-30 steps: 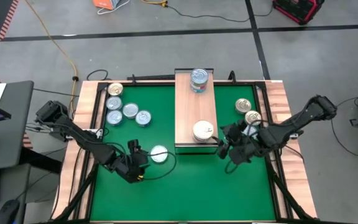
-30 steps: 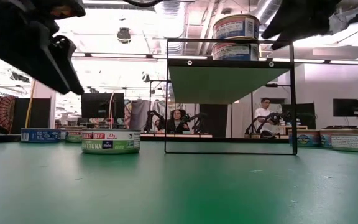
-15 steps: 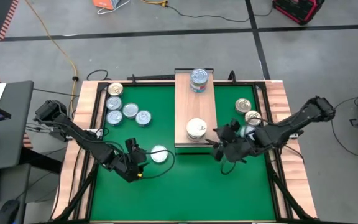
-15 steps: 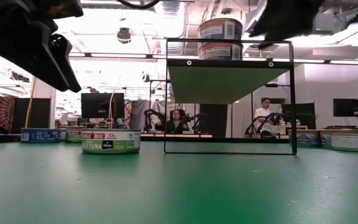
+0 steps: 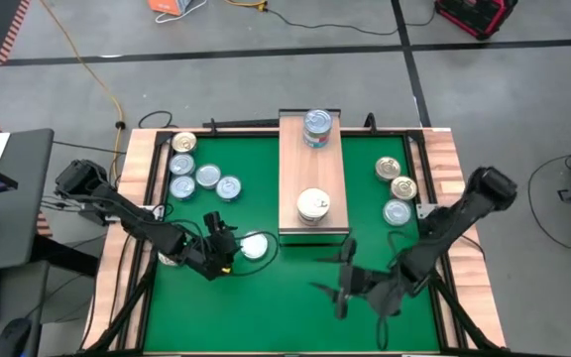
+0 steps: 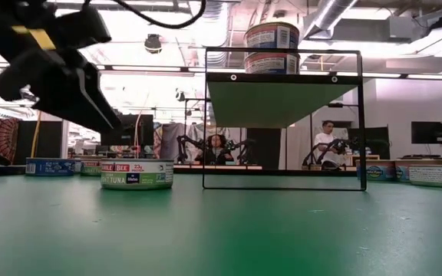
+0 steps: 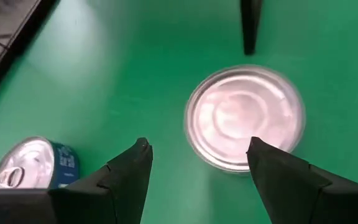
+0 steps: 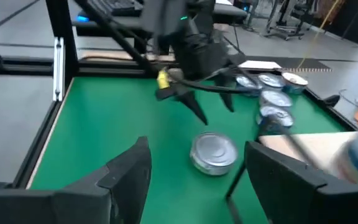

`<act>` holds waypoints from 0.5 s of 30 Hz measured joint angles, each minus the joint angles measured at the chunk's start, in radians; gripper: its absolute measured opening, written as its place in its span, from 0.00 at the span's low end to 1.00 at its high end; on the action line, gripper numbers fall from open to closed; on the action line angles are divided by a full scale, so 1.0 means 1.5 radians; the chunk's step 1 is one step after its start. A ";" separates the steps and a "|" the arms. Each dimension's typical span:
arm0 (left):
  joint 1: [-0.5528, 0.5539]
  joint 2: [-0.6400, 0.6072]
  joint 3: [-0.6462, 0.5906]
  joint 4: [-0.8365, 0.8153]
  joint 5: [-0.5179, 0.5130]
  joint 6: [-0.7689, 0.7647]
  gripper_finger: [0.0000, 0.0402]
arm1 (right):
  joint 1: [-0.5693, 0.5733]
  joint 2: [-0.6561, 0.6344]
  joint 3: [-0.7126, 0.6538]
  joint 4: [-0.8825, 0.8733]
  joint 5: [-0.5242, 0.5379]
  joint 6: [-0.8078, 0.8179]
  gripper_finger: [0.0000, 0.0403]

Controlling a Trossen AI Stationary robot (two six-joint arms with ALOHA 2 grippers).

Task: Stack canned seafood by type on shelf
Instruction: Put the green tuna can on the shelf

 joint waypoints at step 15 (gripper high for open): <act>0.031 0.000 -0.062 0.082 0.063 0.015 0.63 | -0.002 0.104 0.000 0.091 0.001 0.027 0.71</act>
